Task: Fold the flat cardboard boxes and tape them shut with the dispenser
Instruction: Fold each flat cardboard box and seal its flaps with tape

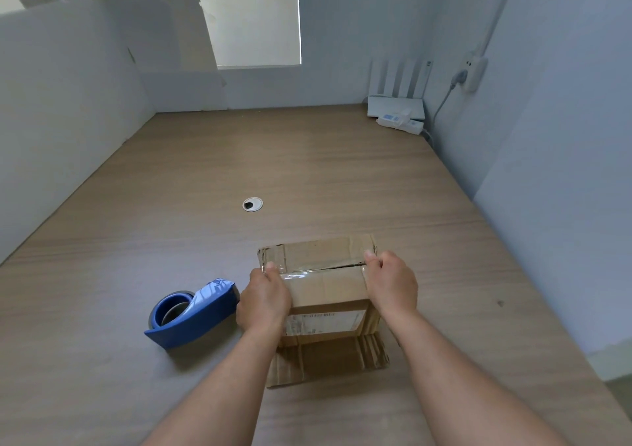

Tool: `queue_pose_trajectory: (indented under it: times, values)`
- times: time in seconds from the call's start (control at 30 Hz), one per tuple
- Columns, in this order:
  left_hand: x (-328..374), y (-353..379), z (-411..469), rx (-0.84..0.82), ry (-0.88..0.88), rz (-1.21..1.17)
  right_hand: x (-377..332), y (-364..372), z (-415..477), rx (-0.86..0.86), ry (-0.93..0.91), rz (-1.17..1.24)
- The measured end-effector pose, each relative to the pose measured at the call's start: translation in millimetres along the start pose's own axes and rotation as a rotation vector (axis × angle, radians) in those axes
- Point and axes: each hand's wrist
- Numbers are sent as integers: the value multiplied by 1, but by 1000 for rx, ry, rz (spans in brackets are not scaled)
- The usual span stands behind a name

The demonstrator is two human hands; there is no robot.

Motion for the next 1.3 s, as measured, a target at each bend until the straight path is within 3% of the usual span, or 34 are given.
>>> queue_pose_trajectory:
  times: [0.17, 0.33, 0.4, 0.53, 0.6, 0.73, 0.93, 1.1, 1.3]
  values:
    - [0, 0, 2, -90, -71, -191, 2, -3, 8, -45, 25, -39]
    - [-10, -9, -8, -361, -207, -505, 3, -6, 17, -66, 37, 7]
    - [-30, -10, -24, -508, -145, -529, 1, -10, 23, -91, 22, 19]
    - [-60, -23, -39, -671, 69, -327, -9, -18, 35, -256, -12, 8]
    - [-65, -38, -29, -609, 137, -280, -8, -18, 38, -310, -41, 46]
    - [-61, -59, -7, -492, 421, 73, -6, -20, 41, -343, -80, 147]
    - [-41, -41, -21, -302, 661, 565, -28, -5, 49, -457, -47, -36]
    - [-31, -4, -35, -222, 632, 455, -46, 10, 33, -393, 106, -77]
    - [-7, 14, -17, -172, 537, 420, -38, 13, 22, -440, -2, -66]
Point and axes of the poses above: each hand's wrist, its own z-axis towards the middle knuckle, its own y-axis out of the palm, x = y × z, and after that the axes turned 9 degrees about -y, right-handed
